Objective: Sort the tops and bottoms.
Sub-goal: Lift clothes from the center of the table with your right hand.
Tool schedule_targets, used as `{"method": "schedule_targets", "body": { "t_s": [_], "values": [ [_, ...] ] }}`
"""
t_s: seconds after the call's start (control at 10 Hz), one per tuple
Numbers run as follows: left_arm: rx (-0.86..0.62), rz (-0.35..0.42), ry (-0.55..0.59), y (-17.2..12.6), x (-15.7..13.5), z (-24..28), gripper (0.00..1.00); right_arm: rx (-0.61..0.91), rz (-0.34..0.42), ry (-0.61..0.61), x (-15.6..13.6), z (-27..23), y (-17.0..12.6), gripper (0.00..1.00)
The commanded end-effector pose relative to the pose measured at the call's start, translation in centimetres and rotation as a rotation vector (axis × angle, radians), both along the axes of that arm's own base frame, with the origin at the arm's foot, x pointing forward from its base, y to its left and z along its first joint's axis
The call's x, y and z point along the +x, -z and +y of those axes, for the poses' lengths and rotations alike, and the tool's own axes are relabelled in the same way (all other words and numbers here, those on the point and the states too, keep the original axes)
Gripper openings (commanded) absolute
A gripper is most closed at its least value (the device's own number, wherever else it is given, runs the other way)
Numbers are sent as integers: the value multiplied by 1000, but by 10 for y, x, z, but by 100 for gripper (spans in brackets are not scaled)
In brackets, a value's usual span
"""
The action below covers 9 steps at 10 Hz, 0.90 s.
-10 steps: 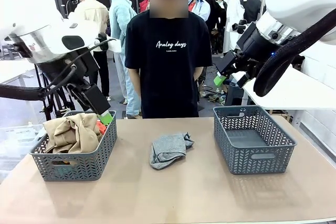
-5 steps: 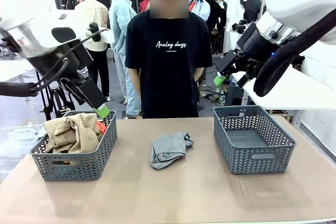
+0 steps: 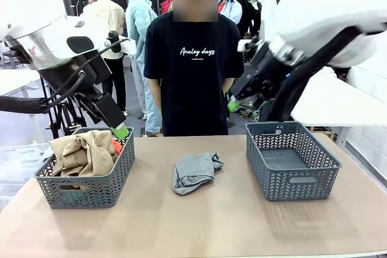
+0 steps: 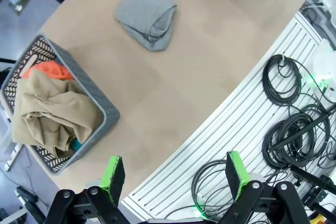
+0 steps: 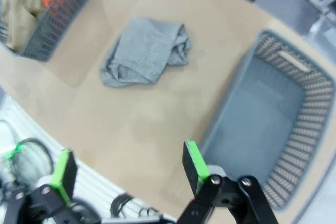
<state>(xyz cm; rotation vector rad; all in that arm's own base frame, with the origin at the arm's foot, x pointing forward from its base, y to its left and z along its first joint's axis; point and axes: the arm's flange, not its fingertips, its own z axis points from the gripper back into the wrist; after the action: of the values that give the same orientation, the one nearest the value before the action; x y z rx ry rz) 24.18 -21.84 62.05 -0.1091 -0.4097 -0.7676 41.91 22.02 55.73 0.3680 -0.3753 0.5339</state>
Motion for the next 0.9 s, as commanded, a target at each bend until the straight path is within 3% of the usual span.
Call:
{"method": "schedule_targets", "body": {
  "t_s": [0.0, 0.3, 0.5, 0.6, 0.7, 0.8],
  "values": [
    [0, 5, 18, -2, -1, 1, 100, -55, 61, -47, 62, 29, 42, 100],
    [0, 5, 18, -2, -1, 1, 100, -83, 90, -93, 109, 66, 133, 100],
    [0, 5, 18, -2, -1, 1, 100, -150, 66, -81, 120, 76, 170, 100],
    [0, 5, 18, -2, -1, 1, 100, -199, 105, -86, 121, 79, 179, 100],
    [0, 5, 18, -2, -1, 1, 100, -103, 100, -97, 116, 72, 174, 100],
    [0, 5, 18, -2, -1, 1, 100, -103, 100, -97, 116, 72, 174, 100]
  ]
}}
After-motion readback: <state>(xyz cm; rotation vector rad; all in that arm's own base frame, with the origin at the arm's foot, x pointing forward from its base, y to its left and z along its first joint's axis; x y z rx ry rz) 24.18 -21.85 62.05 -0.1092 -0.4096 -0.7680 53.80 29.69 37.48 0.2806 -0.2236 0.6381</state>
